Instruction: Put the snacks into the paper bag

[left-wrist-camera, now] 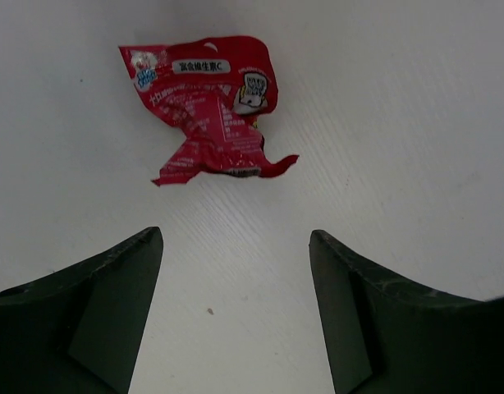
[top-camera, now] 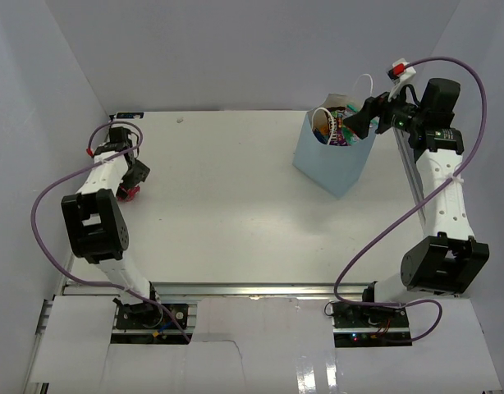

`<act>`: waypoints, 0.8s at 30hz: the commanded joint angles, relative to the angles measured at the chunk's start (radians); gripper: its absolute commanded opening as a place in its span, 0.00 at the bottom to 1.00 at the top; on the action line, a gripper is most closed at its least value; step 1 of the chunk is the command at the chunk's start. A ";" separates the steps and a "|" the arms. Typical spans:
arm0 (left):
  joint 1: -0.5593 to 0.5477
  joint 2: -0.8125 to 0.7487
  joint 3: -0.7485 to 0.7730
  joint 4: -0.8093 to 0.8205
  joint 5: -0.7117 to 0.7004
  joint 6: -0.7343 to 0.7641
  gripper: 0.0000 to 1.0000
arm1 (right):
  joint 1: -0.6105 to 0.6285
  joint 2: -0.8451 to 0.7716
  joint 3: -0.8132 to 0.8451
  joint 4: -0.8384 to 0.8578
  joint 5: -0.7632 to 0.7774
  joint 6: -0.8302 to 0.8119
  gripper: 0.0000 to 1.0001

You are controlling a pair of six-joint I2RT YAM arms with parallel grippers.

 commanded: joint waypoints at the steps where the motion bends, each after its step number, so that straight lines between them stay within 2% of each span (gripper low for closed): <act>1: -0.002 0.059 0.091 -0.018 -0.122 0.091 0.82 | -0.004 -0.030 -0.041 -0.007 -0.046 -0.018 0.98; 5: 0.004 0.177 0.202 -0.044 -0.137 0.137 0.82 | -0.004 -0.036 -0.074 -0.007 -0.060 -0.019 0.98; 10: 0.022 0.272 0.260 -0.072 -0.145 0.171 0.82 | -0.004 -0.045 -0.097 -0.006 -0.067 -0.022 0.98; 16: 0.029 0.330 0.264 -0.083 -0.048 0.178 0.58 | -0.004 -0.067 -0.094 0.001 -0.083 -0.019 0.98; 17: 0.030 0.327 0.260 -0.081 -0.041 0.176 0.47 | -0.004 -0.079 -0.088 0.002 -0.087 -0.016 0.98; 20: 0.030 0.291 0.222 -0.057 0.011 0.184 0.24 | -0.004 -0.113 -0.083 0.013 -0.112 -0.007 0.98; 21: 0.030 0.275 0.207 -0.044 0.030 0.187 0.13 | -0.004 -0.120 -0.083 0.017 -0.120 -0.005 0.98; 22: 0.029 0.234 0.154 -0.017 0.073 0.197 0.08 | -0.004 -0.137 -0.083 0.024 -0.135 -0.007 0.98; 24: 0.030 0.188 0.135 0.014 0.146 0.222 0.06 | -0.002 -0.154 -0.083 0.025 -0.159 -0.025 0.98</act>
